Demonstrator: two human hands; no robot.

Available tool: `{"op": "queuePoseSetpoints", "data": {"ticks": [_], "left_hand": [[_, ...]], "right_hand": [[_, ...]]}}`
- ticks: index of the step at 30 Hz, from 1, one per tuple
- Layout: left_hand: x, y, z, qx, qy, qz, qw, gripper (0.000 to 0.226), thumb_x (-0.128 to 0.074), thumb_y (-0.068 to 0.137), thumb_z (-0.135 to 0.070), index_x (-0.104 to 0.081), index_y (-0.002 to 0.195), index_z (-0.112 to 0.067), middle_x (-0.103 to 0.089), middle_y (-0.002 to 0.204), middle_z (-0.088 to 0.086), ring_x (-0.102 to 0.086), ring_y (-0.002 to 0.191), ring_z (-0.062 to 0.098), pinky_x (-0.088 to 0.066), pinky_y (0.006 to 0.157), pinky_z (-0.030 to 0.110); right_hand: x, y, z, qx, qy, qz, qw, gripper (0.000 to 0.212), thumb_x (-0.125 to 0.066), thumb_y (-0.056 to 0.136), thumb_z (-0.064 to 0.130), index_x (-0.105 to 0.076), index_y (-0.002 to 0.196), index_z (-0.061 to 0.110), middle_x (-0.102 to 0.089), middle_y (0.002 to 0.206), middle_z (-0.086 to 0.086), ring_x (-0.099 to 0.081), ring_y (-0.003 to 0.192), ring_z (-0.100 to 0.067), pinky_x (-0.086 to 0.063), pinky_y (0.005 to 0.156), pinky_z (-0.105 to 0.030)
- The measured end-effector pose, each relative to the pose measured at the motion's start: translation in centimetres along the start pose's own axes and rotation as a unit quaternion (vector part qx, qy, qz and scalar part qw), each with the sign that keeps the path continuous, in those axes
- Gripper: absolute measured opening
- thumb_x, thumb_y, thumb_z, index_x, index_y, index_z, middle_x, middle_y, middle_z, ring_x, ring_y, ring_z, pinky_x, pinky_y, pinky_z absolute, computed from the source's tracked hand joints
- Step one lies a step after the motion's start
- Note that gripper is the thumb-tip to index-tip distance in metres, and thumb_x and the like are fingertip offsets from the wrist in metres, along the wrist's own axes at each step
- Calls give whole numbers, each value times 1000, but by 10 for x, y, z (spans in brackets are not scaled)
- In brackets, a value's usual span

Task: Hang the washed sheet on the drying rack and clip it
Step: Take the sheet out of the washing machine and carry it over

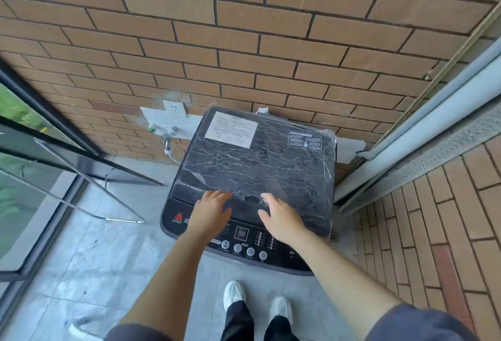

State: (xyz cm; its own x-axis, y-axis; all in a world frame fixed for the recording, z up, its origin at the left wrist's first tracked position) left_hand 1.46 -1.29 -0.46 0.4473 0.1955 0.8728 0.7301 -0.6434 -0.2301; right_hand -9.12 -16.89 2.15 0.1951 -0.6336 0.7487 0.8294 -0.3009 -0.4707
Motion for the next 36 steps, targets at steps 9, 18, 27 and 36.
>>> {"op": "queuePoseSetpoints", "data": {"ticks": [9, 18, 27, 36], "left_hand": [[-10, 19, -14, -8, 56, 64, 996, 47, -53, 93, -28, -42, 139, -29, -45, 143, -8, -31, 135, 18, -30, 104, 42], [0, 6, -27, -11, 91, 41, 995, 65, -63, 84, -36, -33, 142, -34, -38, 145, -11, -26, 137, 16, -23, 108, 43], [45, 9, -38, -117, 164, -62, 977, 67, -81, 69, -32, -53, 130, -27, -59, 127, -7, -51, 124, 18, -29, 106, 52], [87, 23, -48, -178, 168, -125, 961, 64, -81, 68, -36, -58, 127, -28, -62, 127, -8, -54, 123, 13, -6, 110, 59]], "right_hand": [[5, 22, -9, -11, -28, 39, 999, 38, -40, 98, 33, -46, 134, 20, -55, 137, 2, -51, 124, -21, -33, 106, -40], [29, 13, -5, 34, -28, 28, 999, 36, -45, 96, 31, -50, 130, 21, -53, 137, 6, -48, 126, -16, -33, 107, -39], [63, -8, 11, 117, -112, -7, 987, 59, -65, 82, 30, -38, 135, 29, -47, 135, 2, -42, 124, -22, -32, 103, -41], [102, -10, 22, 178, -156, -67, 969, 61, -60, 87, 23, -29, 140, 30, -44, 127, -1, -40, 120, -24, -31, 102, -39]]}}
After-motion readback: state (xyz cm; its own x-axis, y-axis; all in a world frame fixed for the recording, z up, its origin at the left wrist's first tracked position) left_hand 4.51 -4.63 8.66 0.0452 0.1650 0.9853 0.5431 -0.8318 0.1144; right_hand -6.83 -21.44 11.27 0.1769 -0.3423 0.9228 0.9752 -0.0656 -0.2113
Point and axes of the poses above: each hand's wrist, its own y-axis towards the middle knuckle, its own x-axis out of the back of the hand, z = x × y, the point moved 2 cm from there along y, towards the middle knuckle
